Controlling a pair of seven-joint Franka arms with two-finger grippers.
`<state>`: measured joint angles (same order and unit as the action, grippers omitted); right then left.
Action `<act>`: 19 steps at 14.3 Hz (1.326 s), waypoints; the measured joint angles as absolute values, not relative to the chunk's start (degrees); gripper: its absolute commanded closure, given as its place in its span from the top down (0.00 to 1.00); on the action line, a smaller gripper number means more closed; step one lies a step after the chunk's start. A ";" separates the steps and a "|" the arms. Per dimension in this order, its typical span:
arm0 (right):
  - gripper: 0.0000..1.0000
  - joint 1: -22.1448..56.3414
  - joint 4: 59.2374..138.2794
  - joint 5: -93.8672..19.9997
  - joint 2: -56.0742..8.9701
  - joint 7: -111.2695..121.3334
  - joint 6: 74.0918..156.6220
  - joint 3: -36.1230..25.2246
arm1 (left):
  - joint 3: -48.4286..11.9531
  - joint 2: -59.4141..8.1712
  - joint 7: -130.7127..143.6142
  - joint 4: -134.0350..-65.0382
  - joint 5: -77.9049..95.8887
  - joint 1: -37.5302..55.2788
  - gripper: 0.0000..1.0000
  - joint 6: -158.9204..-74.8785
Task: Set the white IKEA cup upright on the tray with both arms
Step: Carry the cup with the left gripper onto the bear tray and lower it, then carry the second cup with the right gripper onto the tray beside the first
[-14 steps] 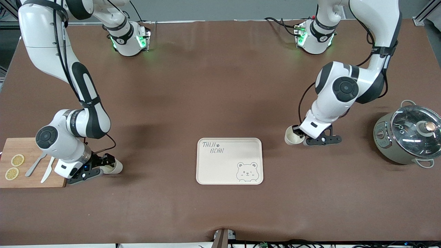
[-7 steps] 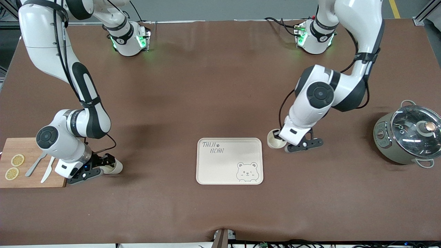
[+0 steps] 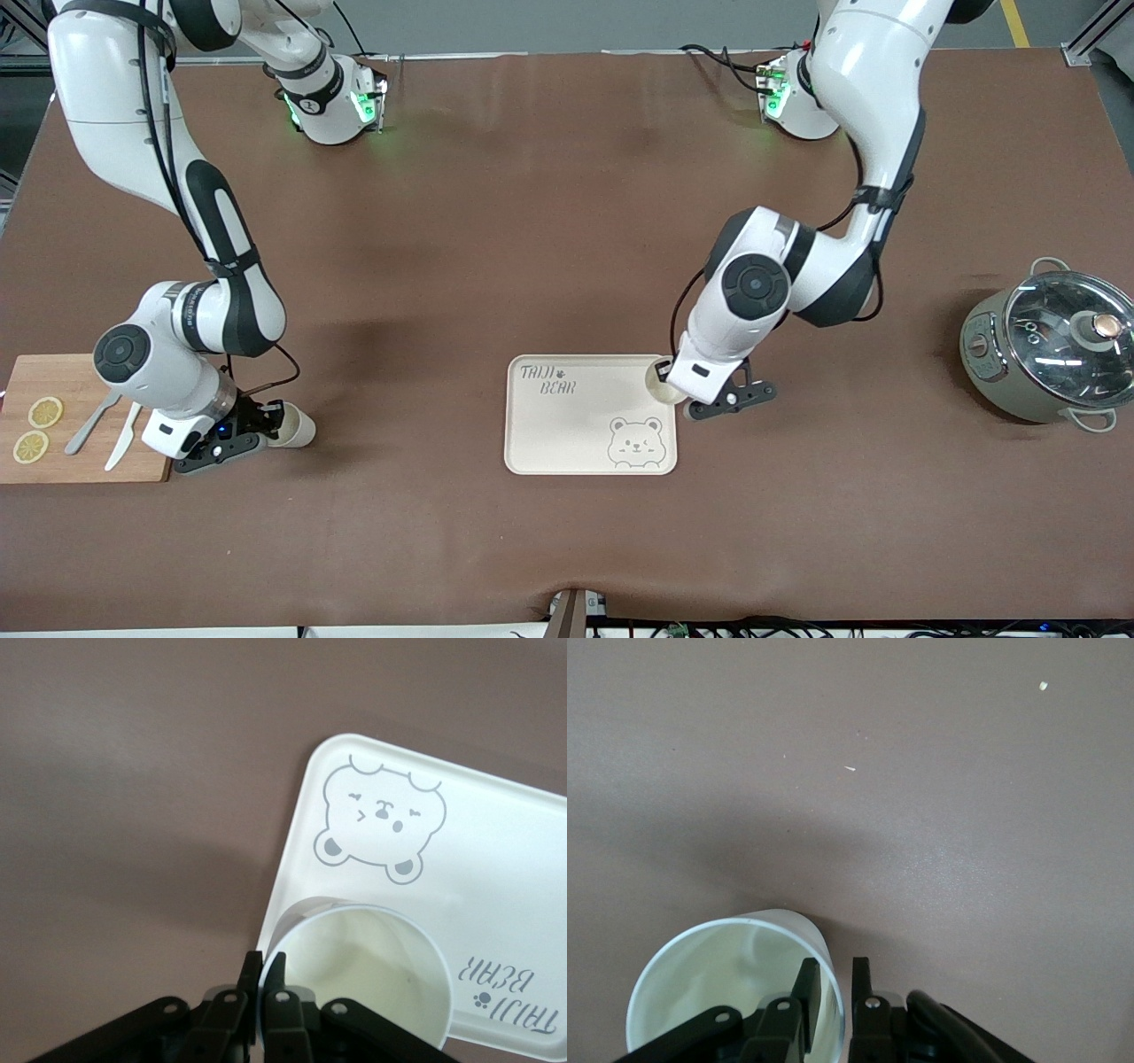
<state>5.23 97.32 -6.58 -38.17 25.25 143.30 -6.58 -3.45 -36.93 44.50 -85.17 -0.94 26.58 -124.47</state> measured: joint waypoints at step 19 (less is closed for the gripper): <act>0.00 5.85 91.14 -7.20 -37.72 20.98 133.37 -5.69 | -3.37 -43.96 48.36 -82.93 -1.15 28.84 0.00 -133.32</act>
